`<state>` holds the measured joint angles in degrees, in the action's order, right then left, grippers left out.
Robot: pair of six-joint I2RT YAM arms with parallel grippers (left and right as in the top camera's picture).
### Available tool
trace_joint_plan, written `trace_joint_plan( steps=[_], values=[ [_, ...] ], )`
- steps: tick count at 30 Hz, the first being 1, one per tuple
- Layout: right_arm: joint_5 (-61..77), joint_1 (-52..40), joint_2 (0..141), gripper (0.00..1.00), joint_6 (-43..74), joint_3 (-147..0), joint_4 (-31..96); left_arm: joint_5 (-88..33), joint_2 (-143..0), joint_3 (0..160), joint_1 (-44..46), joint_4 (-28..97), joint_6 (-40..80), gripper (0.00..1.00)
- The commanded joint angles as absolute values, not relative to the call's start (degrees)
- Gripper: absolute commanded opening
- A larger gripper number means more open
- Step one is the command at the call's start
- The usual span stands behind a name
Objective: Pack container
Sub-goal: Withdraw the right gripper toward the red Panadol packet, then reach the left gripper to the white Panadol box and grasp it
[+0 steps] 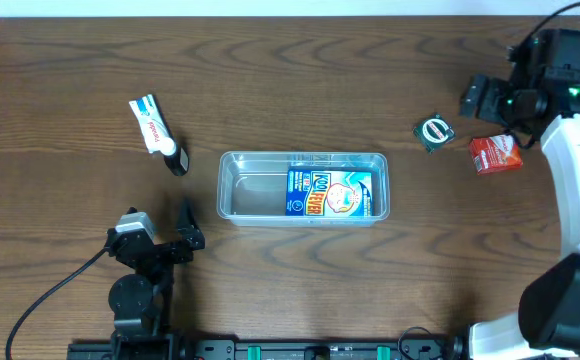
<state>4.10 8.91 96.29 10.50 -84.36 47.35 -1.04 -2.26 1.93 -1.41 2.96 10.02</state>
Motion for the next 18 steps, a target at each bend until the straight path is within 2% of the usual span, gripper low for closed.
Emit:
trace_joint_plan(
  steps=[1, 8, 12, 18],
  values=[
    [2.3, 10.2, 97.2, 0.99, 11.5, -83.5, 47.5, 0.4, -2.5, 0.2, -1.7, 4.0, 8.6, 0.98],
    [2.3, 10.2, 97.5, 0.99, 11.5, -82.5, 47.1, -3.2, -2.5, 0.6, -1.7, 3.4, 9.9, 0.98],
    [2.4, 10.1, 97.5, 0.99, 11.5, -82.3, 46.8, -5.3, -4.1, 6.0, -1.7, 7.9, 8.6, 0.98],
    [4.1, 9.9, 97.5, 0.99, 11.5, -82.3, 46.8, 2.1, -22.1, 23.6, -2.5, 15.0, 8.8, 0.98]
  ],
)
